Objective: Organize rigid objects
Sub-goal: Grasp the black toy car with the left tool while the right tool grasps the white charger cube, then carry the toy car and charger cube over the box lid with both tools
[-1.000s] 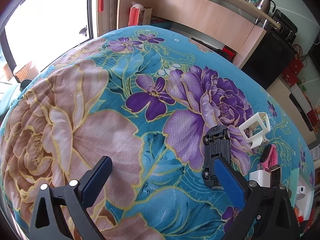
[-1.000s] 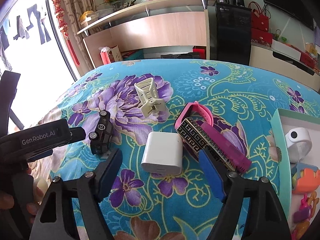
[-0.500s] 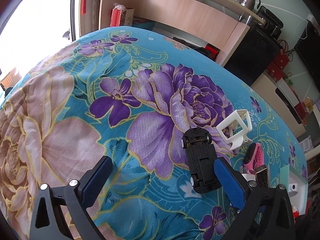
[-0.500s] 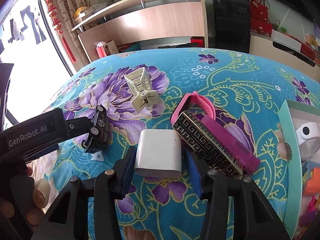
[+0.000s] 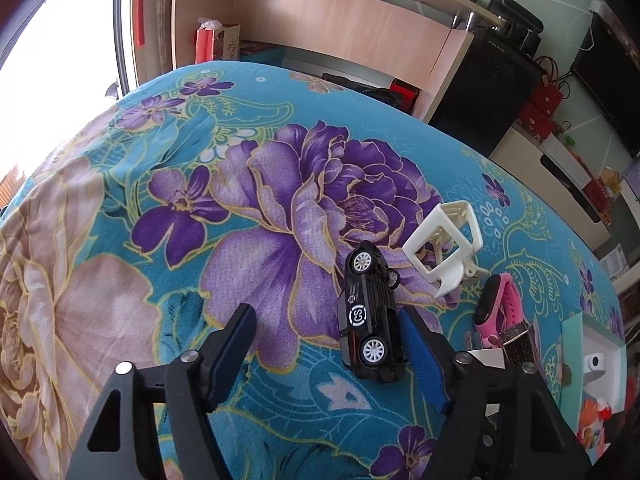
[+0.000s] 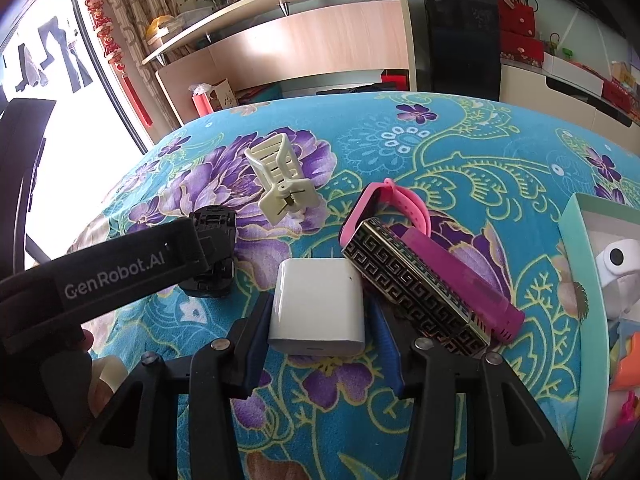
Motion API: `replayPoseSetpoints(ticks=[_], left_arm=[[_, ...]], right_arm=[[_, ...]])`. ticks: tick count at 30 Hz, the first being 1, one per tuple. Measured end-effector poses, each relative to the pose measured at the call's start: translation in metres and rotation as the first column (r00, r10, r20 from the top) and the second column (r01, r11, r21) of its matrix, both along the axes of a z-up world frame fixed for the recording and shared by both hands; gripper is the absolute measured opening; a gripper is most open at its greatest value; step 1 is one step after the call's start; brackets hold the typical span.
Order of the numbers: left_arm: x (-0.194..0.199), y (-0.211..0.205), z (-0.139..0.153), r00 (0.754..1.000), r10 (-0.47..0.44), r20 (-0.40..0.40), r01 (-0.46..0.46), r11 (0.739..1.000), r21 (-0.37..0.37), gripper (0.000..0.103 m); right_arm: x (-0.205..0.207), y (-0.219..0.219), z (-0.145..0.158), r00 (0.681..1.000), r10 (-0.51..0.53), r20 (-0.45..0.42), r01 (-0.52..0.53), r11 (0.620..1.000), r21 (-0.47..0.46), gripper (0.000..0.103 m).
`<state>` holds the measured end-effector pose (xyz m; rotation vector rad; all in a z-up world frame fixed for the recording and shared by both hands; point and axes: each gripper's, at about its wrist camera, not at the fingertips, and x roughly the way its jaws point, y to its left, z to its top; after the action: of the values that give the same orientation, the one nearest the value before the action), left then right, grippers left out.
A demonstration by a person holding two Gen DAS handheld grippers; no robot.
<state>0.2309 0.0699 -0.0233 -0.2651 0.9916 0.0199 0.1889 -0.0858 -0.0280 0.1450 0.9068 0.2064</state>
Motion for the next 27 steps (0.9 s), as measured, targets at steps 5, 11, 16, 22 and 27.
replayPoseSetpoints(ticks=[5, 11, 16, 22, 27], left_arm=[[0.001, 0.0, -0.001, 1.0, -0.006, 0.026, 0.006, 1.0, 0.014, 0.046], [0.0, -0.001, 0.004, 0.997, -0.031, 0.066, 0.031, 1.0, 0.005, 0.039], [-0.006, 0.003, 0.014, 0.995, -0.021, 0.097, 0.021, 1.0, 0.002, 0.039], [-0.016, 0.007, 0.033, 0.989, -0.004, 0.146, 0.002, 1.0, 0.014, 0.039], [-0.024, 0.007, 0.053, 0.982, -0.002, 0.188, -0.003, 1.0, 0.027, 0.039]], right_arm=[[0.0, 0.0, 0.0, 1.0, -0.002, 0.0, 0.002, 1.0, 0.005, 0.048], [-0.001, -0.001, 0.0, 1.0, -0.006, 0.0, 0.006, 1.0, 0.011, 0.046], [-0.002, -0.001, 0.003, 1.0, -0.007, 0.002, 0.007, 1.0, 0.018, 0.044], [-0.008, -0.009, 0.013, 1.0, -0.024, 0.018, 0.022, 0.997, 0.075, 0.044], [-0.014, -0.016, 0.025, 0.998, -0.036, 0.043, 0.032, 0.994, 0.103, 0.044]])
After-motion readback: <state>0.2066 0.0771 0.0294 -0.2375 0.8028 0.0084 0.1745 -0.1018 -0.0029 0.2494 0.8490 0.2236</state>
